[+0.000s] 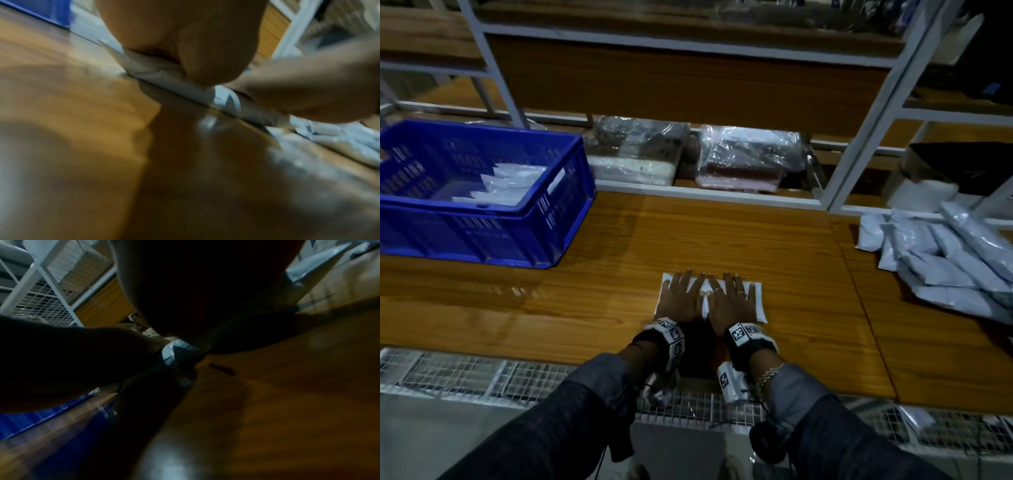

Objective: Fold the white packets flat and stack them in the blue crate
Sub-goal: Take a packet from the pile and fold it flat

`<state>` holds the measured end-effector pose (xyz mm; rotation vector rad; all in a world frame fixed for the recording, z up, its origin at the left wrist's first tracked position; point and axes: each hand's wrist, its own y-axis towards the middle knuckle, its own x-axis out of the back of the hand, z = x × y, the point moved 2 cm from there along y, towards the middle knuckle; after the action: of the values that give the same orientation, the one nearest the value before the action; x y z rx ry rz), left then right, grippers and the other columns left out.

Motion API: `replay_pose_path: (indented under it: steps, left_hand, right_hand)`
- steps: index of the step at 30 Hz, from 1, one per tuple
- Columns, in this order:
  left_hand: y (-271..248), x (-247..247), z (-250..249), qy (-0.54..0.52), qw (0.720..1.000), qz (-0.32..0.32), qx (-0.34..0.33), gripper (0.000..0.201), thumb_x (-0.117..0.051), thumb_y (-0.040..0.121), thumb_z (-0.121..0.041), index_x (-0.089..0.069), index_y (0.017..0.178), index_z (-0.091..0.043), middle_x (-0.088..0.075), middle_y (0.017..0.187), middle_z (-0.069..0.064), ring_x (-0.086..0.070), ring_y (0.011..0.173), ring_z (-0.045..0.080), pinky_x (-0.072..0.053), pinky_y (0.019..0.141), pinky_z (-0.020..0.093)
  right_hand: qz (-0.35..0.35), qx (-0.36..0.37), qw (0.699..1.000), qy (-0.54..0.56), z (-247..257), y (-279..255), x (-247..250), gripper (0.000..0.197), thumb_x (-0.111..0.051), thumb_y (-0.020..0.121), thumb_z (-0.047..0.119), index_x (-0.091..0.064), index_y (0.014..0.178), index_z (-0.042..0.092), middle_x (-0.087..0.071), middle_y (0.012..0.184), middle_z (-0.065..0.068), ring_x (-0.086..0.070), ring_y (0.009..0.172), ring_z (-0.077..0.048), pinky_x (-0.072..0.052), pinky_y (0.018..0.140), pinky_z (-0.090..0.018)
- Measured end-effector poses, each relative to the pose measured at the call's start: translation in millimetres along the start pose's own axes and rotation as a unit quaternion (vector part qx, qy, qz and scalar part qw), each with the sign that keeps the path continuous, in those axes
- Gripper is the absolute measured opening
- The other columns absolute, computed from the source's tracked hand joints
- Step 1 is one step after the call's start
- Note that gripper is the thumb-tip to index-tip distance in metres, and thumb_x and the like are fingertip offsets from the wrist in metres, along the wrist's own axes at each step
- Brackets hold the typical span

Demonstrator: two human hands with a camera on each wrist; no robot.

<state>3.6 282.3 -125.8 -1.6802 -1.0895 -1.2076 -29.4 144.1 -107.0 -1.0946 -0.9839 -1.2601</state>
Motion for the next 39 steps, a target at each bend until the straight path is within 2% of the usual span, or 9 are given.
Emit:
replay_pose_path:
  steps: [3,6,8,15,21,27,31,36,39]
  left_hand:
    - [0.7,-13.7,0.9,-0.008,0.999,0.031,0.028,0.052,-0.034,0.098,-0.042,-0.061,0.139,-0.025,-0.061,0.138,0.016,-0.063,0.12,0.037,-0.052,0.094,0.053]
    - [-10.1,-0.5,-6.7,0.019,1.0,-0.004,0.016,0.055,-0.021,0.107,-0.045,-0.021,0.16,-0.032,-0.021,0.166,0.011,-0.023,0.151,0.034,-0.022,0.12,0.053]
    - [-14.2,5.9,-1.2,-0.005,1.0,0.001,0.026,0.057,-0.021,0.109,-0.046,-0.006,0.162,-0.033,-0.005,0.169,0.009,-0.006,0.155,0.032,-0.01,0.124,0.051]
    - [-17.6,9.2,17.3,-0.123,0.991,-0.004,0.046,0.056,-0.017,0.108,-0.048,-0.008,0.161,-0.035,-0.002,0.169,0.012,-0.001,0.155,0.034,-0.007,0.126,0.048]
    - [-16.5,-1.5,15.2,-0.137,0.989,-0.057,0.014,0.078,-0.004,0.098,-0.065,-0.031,0.158,-0.024,-0.023,0.161,0.027,-0.023,0.148,0.047,-0.022,0.119,0.057]
    - [-16.5,11.6,11.6,-0.087,0.995,-0.029,0.031,0.056,-0.019,0.108,-0.047,-0.013,0.161,-0.034,-0.005,0.168,0.014,-0.004,0.155,0.035,-0.009,0.124,0.051]
    - [-12.5,18.8,-8.3,-0.007,0.999,-0.032,-0.03,0.066,0.0,0.1,-0.052,-0.016,0.161,-0.031,-0.015,0.168,0.008,-0.008,0.155,0.03,-0.007,0.122,0.054]
    - [-8.5,13.1,-10.3,0.007,0.999,0.013,-0.038,0.054,-0.035,0.093,-0.039,-0.065,0.134,-0.02,-0.062,0.137,0.013,-0.061,0.124,0.036,-0.046,0.095,0.063]
    - [1.5,-2.2,-2.5,0.046,0.997,0.016,-0.067,0.048,-0.04,0.094,-0.038,-0.071,0.126,-0.021,-0.067,0.131,0.012,-0.067,0.116,0.034,-0.054,0.089,0.059]
  right_hand:
    - [-0.004,-0.003,1.0,-0.013,2.7,-0.6,-4.0,0.053,-0.027,0.106,0.045,-0.02,0.158,0.04,-0.017,0.167,-0.004,-0.01,0.155,-0.027,0.002,0.123,-0.054]
    - [0.019,0.007,1.0,0.009,-1.7,0.4,-0.7,0.053,-0.022,0.107,0.045,-0.015,0.159,0.04,-0.01,0.169,-0.002,-0.004,0.155,-0.025,0.002,0.123,-0.054]
    - [0.057,0.014,0.998,0.029,-10.1,1.8,3.0,0.056,-0.018,0.106,0.053,-0.006,0.16,0.041,0.004,0.17,0.0,0.006,0.156,-0.025,0.005,0.124,-0.053]
    - [0.092,-0.06,0.987,0.118,-45.6,-7.2,9.7,0.067,-0.022,0.1,0.068,-0.004,0.159,0.043,0.017,0.168,-0.003,0.016,0.154,-0.026,0.008,0.123,-0.049]
    - [0.057,-0.064,0.987,0.138,-40.3,-9.0,2.0,0.063,-0.023,0.102,0.063,-0.012,0.16,0.039,0.01,0.169,-0.004,0.013,0.155,-0.024,0.007,0.125,-0.045]
    - [0.082,-0.066,0.989,0.1,-36.3,-9.7,16.5,0.062,-0.02,0.103,0.061,-0.01,0.16,0.037,0.005,0.169,-0.005,0.008,0.155,-0.027,0.004,0.124,-0.049]
    - [0.08,-0.011,0.995,0.064,-11.7,-4.8,15.9,0.057,-0.017,0.106,0.053,-0.007,0.16,0.039,0.003,0.17,-0.002,0.009,0.155,-0.025,0.007,0.123,-0.052]
    - [0.05,-0.006,0.999,0.007,-3.7,-2.7,-0.1,0.059,-0.012,0.102,0.051,-0.023,0.158,0.037,-0.016,0.168,-0.004,-0.003,0.156,-0.028,0.005,0.122,-0.056]
    - [0.023,0.007,0.999,-0.021,-3.5,-3.5,-12.2,0.067,-0.015,0.092,0.046,-0.049,0.147,0.031,-0.042,0.156,-0.011,-0.031,0.148,-0.035,-0.011,0.119,-0.063]
